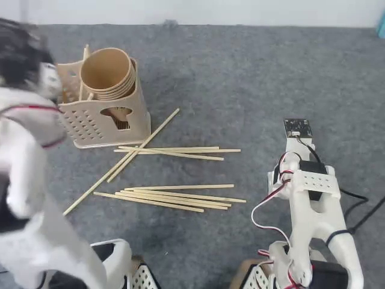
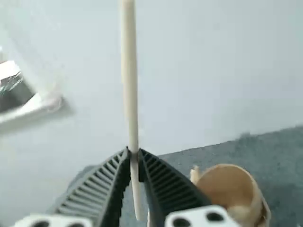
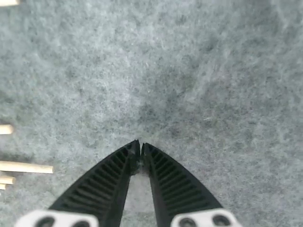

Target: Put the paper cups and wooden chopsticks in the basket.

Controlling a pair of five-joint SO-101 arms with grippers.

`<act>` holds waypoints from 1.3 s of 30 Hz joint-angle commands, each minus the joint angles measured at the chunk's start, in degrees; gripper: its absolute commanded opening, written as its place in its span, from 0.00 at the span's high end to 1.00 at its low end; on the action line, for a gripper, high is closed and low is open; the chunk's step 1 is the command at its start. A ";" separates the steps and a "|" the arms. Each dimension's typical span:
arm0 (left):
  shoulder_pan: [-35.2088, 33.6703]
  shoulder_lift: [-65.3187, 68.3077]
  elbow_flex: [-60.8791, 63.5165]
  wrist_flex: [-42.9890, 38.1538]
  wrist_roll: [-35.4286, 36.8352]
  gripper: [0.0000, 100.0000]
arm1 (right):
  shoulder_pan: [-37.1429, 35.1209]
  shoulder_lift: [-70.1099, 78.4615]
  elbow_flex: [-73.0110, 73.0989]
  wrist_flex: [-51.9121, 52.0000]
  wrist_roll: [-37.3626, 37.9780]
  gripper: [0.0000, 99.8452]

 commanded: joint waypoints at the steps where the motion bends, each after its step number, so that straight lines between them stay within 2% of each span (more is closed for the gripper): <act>1: -7.03 -0.35 10.24 -11.08 10.55 0.99 | 0.13 -2.07 -0.09 -0.40 0.35 0.98; 8: -7.56 -0.44 27.56 -25.93 24.00 0.99 | 0.13 -1.98 -0.09 -0.40 0.26 0.98; 12: -7.47 -0.44 35.56 -31.65 28.31 0.99 | 0.13 -1.98 -0.09 -0.40 0.26 0.98; 17: -7.65 -0.44 45.14 -38.86 27.25 0.99 | 0.13 -1.98 -0.09 -0.40 0.26 0.98; 21: -7.56 -0.97 48.13 -40.62 18.29 0.94 | 0.13 -1.89 -0.09 -0.40 0.26 0.98; 25: -7.91 -1.05 46.20 -36.22 17.49 0.81 | 0.13 -1.89 -0.09 -0.40 0.35 0.98; 27: -8.97 -1.05 43.47 -31.56 17.58 0.77 | 0.13 -1.89 -0.09 -0.40 0.35 0.98; 30: -10.46 -1.05 37.49 -21.27 17.58 0.77 | 0.13 -1.89 -0.09 -0.40 0.35 0.98; 36: -12.22 -1.05 27.03 4.48 17.14 0.77 | 0.13 -1.89 -0.09 -0.40 0.35 0.98; 39: -12.22 -1.05 25.45 12.66 12.48 0.77 | 0.13 -1.89 -0.09 -0.40 0.35 0.98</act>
